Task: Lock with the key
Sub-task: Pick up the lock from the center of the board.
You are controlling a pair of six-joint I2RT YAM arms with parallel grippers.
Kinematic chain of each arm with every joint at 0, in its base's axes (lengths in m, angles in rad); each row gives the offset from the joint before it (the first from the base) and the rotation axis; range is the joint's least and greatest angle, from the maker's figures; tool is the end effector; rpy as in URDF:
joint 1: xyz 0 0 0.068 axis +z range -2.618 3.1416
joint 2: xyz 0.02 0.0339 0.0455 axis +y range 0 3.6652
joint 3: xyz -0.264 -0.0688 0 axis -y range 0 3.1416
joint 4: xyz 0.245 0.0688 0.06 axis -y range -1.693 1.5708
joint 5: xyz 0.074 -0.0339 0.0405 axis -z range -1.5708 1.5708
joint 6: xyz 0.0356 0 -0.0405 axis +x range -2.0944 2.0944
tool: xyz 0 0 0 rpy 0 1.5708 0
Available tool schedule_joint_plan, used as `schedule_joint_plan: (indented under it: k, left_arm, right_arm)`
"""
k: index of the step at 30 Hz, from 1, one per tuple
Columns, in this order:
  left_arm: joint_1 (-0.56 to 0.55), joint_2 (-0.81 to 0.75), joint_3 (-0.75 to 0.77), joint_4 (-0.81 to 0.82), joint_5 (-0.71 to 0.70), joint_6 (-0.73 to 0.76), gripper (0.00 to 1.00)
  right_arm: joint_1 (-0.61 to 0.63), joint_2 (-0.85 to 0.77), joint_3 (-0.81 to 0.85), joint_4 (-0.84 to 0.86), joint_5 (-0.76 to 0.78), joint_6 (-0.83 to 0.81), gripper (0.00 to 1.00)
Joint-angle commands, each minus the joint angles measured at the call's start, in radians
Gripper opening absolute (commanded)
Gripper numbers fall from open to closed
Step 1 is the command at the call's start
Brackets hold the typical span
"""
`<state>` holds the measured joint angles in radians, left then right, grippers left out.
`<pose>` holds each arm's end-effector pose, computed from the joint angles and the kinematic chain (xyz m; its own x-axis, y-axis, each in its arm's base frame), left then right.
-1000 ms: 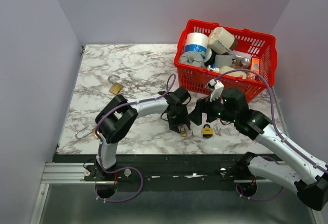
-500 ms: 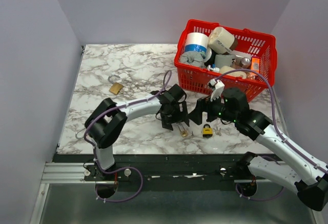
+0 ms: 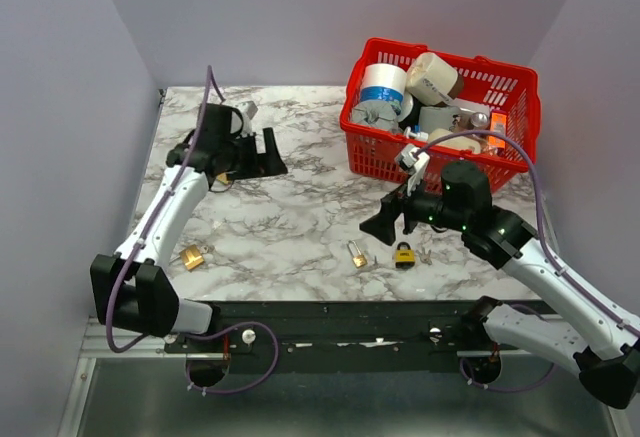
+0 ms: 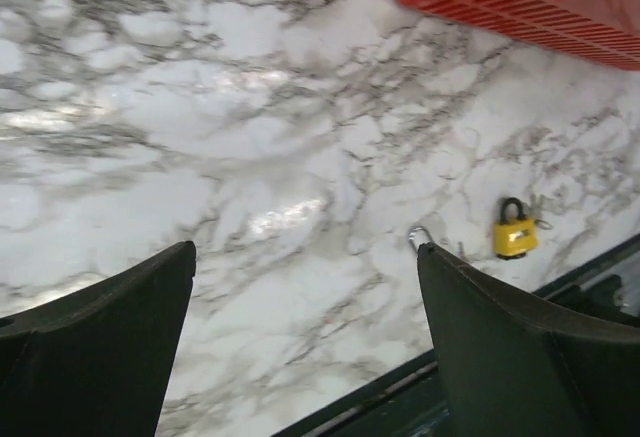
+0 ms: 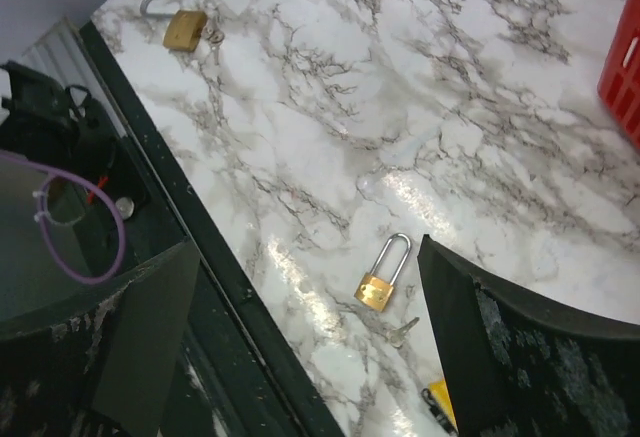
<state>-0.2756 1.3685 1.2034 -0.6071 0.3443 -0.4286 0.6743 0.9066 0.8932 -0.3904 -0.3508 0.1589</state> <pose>0.2811 -0.0920 0.3160 -0.8138 -0.1764 -0.5537 0.1656 0.8429 -0.5119 0.1500 0.1356 0.3359 -0.4349 -0.1574 -0.8866 -0.7741 0.5683 0.2788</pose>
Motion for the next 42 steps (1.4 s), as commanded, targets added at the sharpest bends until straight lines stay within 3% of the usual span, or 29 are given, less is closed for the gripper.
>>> schedule_joint_plan:
  k: [1, 4, 8, 10, 16, 19, 26, 42]
  left_arm:
    - [0.203, -0.003, 0.088, -0.284, 0.153, 0.477, 0.99]
    - [0.319, 0.004, 0.117, -0.345, 0.102, 0.67, 0.99]
    - [0.421, 0.102, 0.207, -0.313, 0.009, 0.68, 0.99]
    - [0.444, 0.176, 0.246, -0.286, -0.058, 0.59, 0.99]
    - [0.446, 0.384, 0.375, -0.282, -0.39, 0.015, 0.99]
    - [0.446, 0.499, 0.456, -0.339, -0.396, -0.128, 0.99]
    - [0.4, 0.599, 0.511, -0.293, -0.389, -0.226, 0.99]
    - [0.342, 0.856, 0.699, -0.35, -0.453, -0.329, 0.99]
  right_arm:
    - [0.004, 0.055, 0.078, -0.02, -0.097, -0.148, 1.0]
    - [0.004, 0.11, 0.121, -0.063, -0.097, -0.2, 1.0]
    - [0.004, 0.143, 0.161, -0.084, -0.097, -0.205, 1.0]
    - [0.004, 0.15, 0.164, -0.084, -0.08, -0.203, 1.0]
    - [0.004, 0.158, 0.156, -0.081, -0.039, -0.208, 1.0]
    - [0.004, 0.161, 0.151, -0.077, -0.036, -0.206, 1.0]
    - [0.002, 0.169, 0.148, -0.076, -0.03, -0.206, 1.0]
    - [-0.004, 0.209, 0.136, -0.053, -0.033, -0.167, 1.0]
